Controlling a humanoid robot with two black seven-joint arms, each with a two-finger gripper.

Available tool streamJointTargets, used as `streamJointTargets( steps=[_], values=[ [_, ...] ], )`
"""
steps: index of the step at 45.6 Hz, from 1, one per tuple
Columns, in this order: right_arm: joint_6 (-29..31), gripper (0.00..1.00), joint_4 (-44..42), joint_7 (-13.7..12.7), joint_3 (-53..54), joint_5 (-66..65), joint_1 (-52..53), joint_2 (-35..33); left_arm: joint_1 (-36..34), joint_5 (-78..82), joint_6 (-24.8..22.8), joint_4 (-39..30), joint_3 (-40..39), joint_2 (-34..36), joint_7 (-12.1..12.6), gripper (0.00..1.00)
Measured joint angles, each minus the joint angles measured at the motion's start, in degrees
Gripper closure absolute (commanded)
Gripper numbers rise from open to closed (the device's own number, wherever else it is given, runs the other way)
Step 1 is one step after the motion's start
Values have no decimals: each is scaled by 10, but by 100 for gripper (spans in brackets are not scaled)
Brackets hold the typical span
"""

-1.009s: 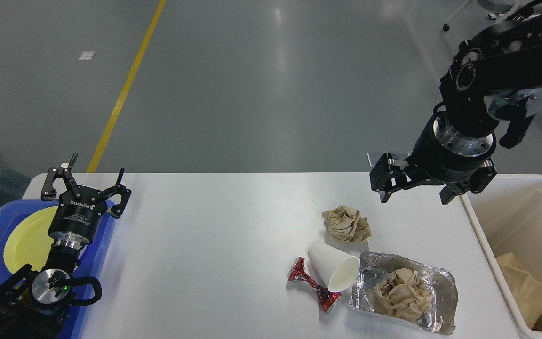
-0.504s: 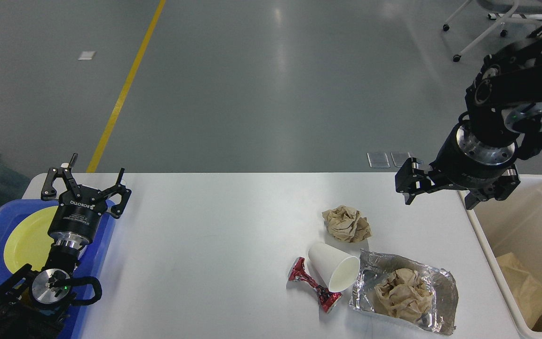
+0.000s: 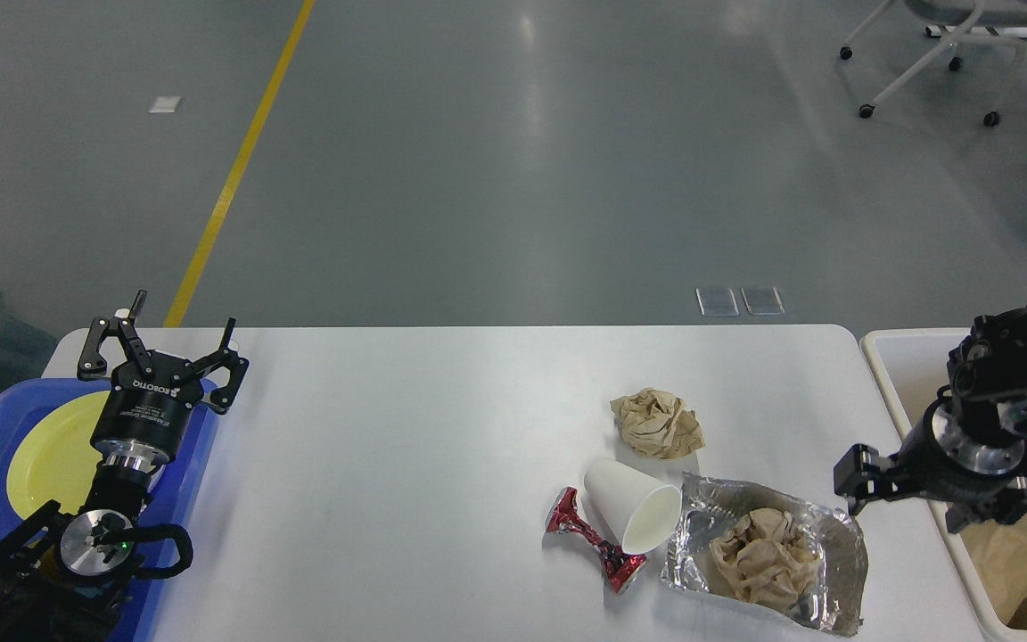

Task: Tidy desktop
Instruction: 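Move the right gripper down to the edge of the foil tray, then grasp the foil tray edge with the right gripper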

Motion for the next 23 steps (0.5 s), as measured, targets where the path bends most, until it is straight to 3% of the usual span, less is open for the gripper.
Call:
streamJointTargets(
  steps=[8, 23],
  values=[
    [-66, 0, -58, -1, 6, 5, -89, 13, 0, 0, 0, 0, 0, 0, 0, 4],
    [-84, 0, -82, -1, 57, 19, -159, 21, 0, 0, 0, 0, 0, 0, 0, 4]
  ],
)
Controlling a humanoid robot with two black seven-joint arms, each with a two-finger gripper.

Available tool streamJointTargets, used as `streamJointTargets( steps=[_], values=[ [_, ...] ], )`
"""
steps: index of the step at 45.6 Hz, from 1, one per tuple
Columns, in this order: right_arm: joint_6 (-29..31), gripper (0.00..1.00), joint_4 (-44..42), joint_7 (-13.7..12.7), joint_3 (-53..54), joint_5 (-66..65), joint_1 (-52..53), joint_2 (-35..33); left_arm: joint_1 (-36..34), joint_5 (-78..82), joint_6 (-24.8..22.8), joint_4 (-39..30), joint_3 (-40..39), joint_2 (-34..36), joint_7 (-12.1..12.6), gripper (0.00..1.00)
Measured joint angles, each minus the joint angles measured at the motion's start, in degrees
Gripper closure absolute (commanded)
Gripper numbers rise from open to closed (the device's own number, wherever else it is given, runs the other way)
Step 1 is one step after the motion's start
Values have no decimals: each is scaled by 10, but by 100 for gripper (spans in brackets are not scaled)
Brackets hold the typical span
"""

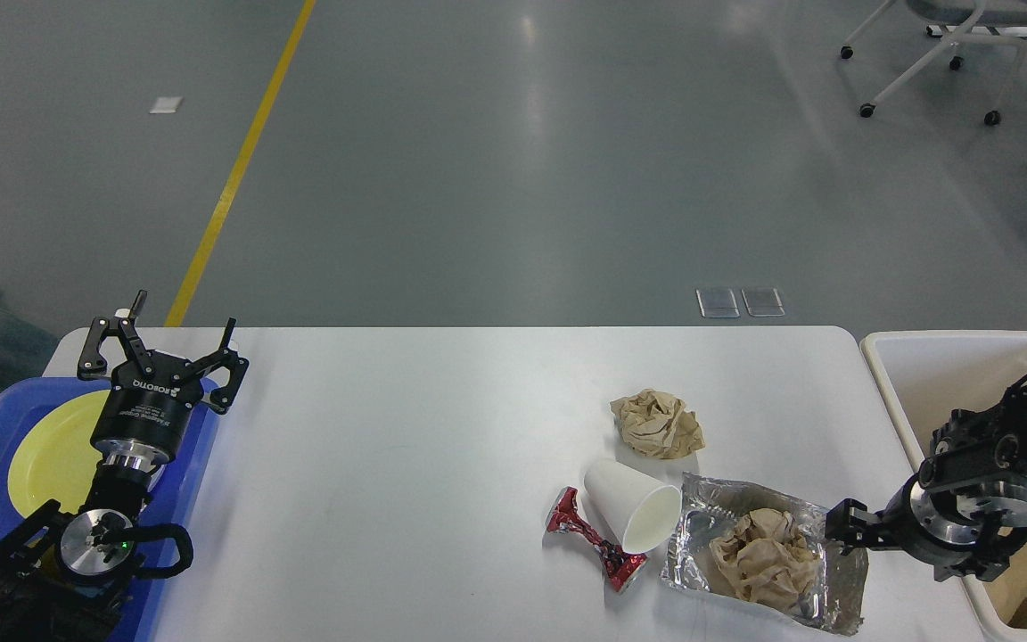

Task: Tidy desktop
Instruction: 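Grasp the foil tray edge with the right gripper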

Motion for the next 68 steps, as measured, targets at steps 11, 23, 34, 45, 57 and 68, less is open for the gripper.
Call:
streamJointTargets(
  steps=[11, 23, 34, 45, 57, 68],
  values=[
    [-28, 3, -50, -1, 27, 7, -59, 18, 0, 0, 0, 0, 0, 0, 0, 4],
    [-47, 68, -71, -2, 28, 50, -87, 52, 0, 0, 0, 0, 0, 0, 0, 4],
    [-52, 100, -70, -4, 29, 55, -86, 51, 0, 0, 0, 0, 0, 0, 0, 4],
    [-64, 100, -69, -10, 28, 52, -91, 53, 0, 0, 0, 0, 0, 0, 0, 4],
    [-84, 100, -66, -36, 28, 54, -84, 52, 0, 0, 0, 0, 0, 0, 0, 4],
    [-81, 100, -62, -44, 28, 55, -80, 47, 0, 0, 0, 0, 0, 0, 0, 4]
  ],
)
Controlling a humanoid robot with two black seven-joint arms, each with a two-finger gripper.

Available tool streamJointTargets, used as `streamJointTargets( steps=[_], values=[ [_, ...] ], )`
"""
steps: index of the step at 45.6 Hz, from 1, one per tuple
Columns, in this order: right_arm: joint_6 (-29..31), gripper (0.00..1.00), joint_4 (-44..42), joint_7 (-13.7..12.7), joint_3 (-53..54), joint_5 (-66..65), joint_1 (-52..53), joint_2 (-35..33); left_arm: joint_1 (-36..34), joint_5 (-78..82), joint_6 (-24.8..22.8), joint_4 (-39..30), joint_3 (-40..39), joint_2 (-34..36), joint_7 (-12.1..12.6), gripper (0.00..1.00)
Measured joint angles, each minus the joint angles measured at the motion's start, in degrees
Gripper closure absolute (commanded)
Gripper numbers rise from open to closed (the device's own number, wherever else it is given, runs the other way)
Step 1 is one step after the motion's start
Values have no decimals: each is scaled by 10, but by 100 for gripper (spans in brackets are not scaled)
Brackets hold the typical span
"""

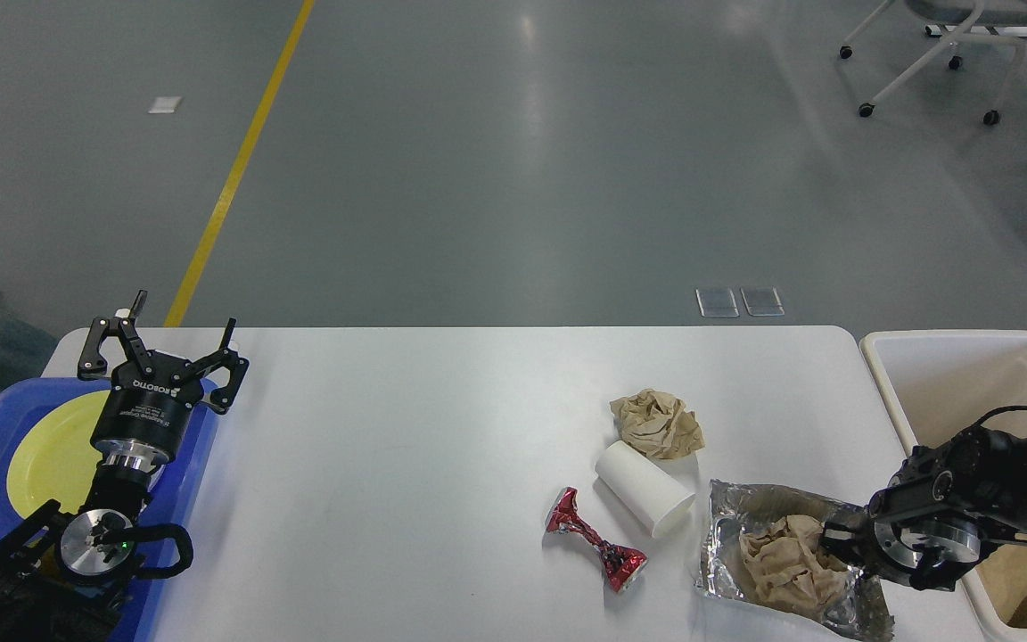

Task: Tidy desktop
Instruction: 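Grasp the foil tray edge with the right gripper, then lift the foil tray and tip it into the white bin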

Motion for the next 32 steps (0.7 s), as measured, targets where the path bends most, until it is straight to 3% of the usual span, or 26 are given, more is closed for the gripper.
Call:
streamJointTargets(
  steps=[14, 32],
  values=[
    [30, 100, 62, 6, -1, 3, 46, -35, 0, 0, 0, 0, 0, 0, 0, 4],
    [178, 100, 133, 9, -52, 48, 235, -106, 0, 0, 0, 0, 0, 0, 0, 4]
  ],
)
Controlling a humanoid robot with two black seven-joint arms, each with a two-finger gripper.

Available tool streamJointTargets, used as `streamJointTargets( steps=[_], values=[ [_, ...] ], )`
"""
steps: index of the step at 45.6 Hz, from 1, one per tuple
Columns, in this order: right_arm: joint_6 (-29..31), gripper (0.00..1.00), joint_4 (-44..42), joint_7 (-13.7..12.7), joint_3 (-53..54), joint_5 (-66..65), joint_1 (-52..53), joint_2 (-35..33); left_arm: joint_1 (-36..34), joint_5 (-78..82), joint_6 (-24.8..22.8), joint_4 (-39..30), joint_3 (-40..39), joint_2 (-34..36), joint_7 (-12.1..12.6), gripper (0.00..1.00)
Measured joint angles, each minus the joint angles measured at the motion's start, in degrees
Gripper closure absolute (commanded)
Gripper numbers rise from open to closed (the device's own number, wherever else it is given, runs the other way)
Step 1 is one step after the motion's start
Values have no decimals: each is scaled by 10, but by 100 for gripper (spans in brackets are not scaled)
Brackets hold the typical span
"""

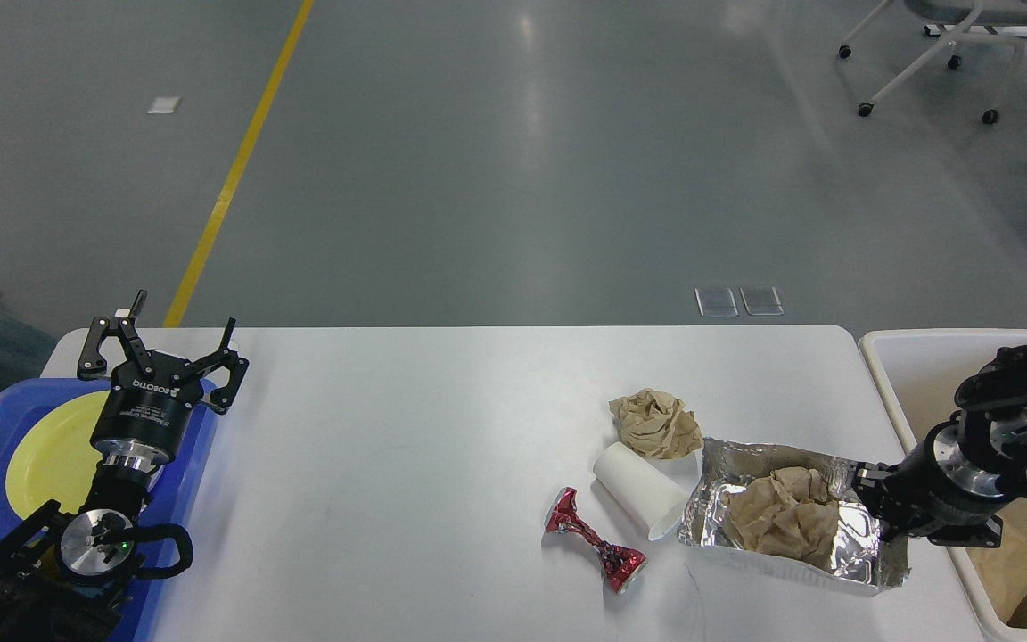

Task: Tidy desktop
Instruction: 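Lift the foil tray and tip it into the white bin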

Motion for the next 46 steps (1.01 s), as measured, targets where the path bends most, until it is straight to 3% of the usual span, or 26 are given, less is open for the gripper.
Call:
streamJointTargets(
  steps=[14, 24, 34, 46],
  values=[
    [123, 100, 52, 0, -69, 63, 194, 3, 0, 0, 0, 0, 0, 0, 0, 4],
    [259, 100, 81, -1, -115, 90, 372, 45, 0, 0, 0, -1, 0, 0, 0, 4],
    [321, 100, 110, -2, -133, 97, 492, 75, 0, 0, 0, 0, 0, 0, 0, 4],
    [343, 100, 112, -2, -135, 98, 523, 80, 0, 0, 0, 0, 0, 0, 0, 4]
  ],
)
